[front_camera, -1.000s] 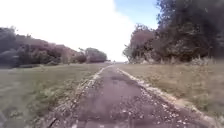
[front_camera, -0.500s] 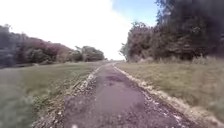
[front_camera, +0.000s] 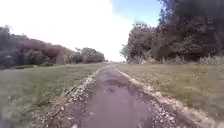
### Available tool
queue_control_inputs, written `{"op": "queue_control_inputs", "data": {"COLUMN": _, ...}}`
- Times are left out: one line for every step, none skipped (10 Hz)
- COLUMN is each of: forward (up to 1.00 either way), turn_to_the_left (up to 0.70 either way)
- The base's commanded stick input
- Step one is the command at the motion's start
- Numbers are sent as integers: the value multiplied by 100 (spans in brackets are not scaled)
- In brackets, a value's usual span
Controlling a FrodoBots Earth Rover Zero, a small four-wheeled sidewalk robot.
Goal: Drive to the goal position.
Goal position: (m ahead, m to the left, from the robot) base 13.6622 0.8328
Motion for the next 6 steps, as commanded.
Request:
{"op": "queue_control_inputs", "data": {"forward": 85, "turn_to_the_left": 0}}
{"op": "queue_control_inputs", "data": {"forward": 85, "turn_to_the_left": 0}}
{"op": "queue_control_inputs", "data": {"forward": 85, "turn_to_the_left": 0}}
{"op": "queue_control_inputs", "data": {"forward": 85, "turn_to_the_left": 0}}
{"op": "queue_control_inputs", "data": {"forward": 85, "turn_to_the_left": 0}}
{"op": "queue_control_inputs", "data": {"forward": 85, "turn_to_the_left": 0}}
